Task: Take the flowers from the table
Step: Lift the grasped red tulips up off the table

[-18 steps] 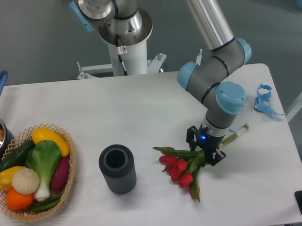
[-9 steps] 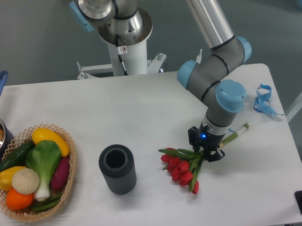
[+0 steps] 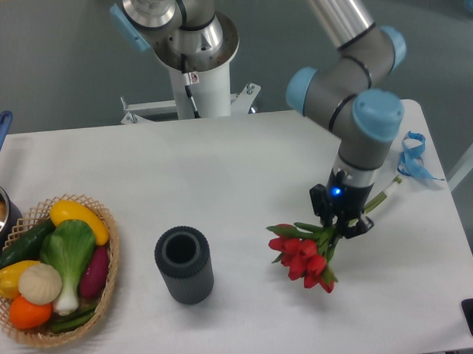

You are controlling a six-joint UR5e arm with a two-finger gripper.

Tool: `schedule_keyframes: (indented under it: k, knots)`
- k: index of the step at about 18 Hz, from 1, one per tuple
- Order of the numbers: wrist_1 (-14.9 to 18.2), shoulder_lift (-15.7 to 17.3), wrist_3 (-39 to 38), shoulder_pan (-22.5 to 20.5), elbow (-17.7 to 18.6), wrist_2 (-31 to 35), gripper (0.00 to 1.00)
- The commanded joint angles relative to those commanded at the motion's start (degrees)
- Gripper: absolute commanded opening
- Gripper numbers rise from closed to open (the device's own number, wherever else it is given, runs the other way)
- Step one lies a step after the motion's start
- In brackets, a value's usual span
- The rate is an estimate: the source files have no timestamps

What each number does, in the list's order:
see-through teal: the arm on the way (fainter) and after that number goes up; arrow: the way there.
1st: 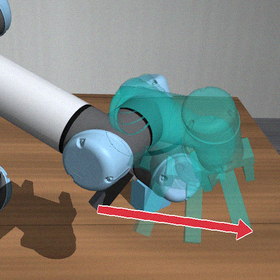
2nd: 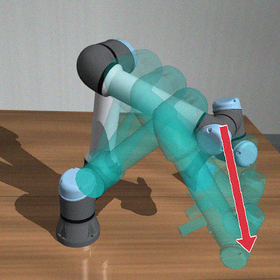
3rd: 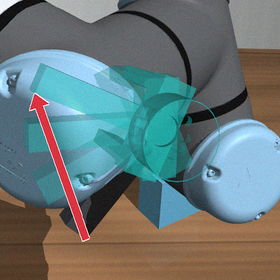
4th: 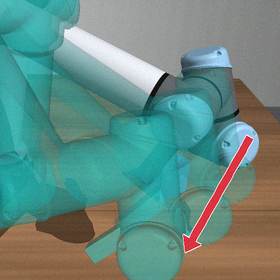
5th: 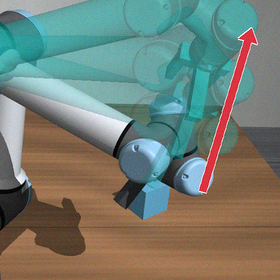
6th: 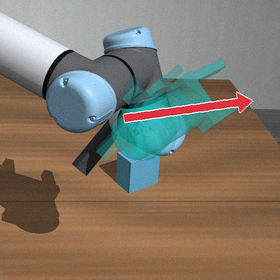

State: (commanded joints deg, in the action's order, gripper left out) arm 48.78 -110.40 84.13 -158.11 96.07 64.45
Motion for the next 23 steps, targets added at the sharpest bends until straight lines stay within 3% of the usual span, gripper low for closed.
schedule_keyframes:
  k: [5, 13, 23]
  knots:
    - [-0.53, 5.10, -10.03, -3.34, -0.62, -19.42, 0.30]
    - [-0.62, 10.11, -23.12, -4.22, -0.62, -35.08, 0.30]
    - [-0.70, 10.82, -24.28, -4.75, 0.09, -37.03, 0.30]
